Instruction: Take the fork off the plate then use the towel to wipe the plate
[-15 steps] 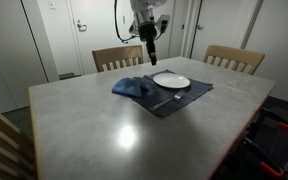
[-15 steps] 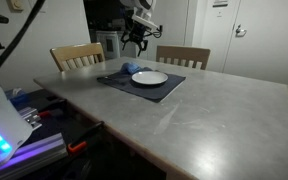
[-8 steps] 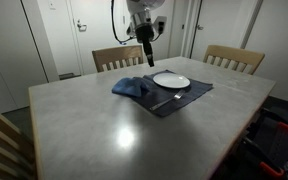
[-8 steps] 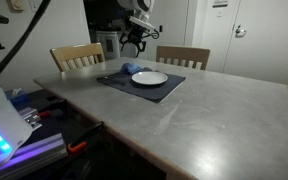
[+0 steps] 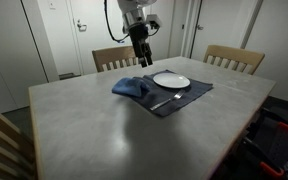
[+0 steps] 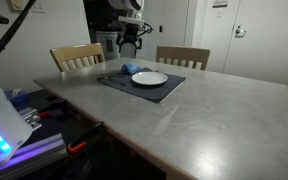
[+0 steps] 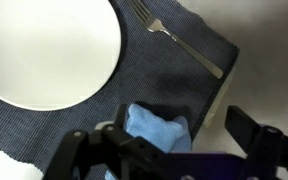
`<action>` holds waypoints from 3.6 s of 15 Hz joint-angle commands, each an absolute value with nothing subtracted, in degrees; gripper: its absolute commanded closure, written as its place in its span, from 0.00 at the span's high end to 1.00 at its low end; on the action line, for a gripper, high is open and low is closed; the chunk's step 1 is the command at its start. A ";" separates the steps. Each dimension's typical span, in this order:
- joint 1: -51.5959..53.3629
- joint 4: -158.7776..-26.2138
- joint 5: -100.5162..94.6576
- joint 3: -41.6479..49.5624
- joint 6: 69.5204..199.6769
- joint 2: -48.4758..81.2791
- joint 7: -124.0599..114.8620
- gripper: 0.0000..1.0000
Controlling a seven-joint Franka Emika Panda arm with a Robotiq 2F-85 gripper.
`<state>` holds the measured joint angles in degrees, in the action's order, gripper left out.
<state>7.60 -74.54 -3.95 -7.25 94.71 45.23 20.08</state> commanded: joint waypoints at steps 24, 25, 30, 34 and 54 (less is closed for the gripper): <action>9.68 -84.08 -6.14 -6.38 114.48 45.68 6.57 1.00; 9.61 -84.06 -6.16 -6.40 114.27 45.68 6.96 1.00; 10.38 -84.94 -6.11 -5.93 120.14 45.57 3.21 1.00; 11.37 -87.39 -6.40 -5.18 127.66 45.19 -1.55 1.00; 13.13 -92.82 -6.33 -3.17 134.09 44.59 -10.30 0.11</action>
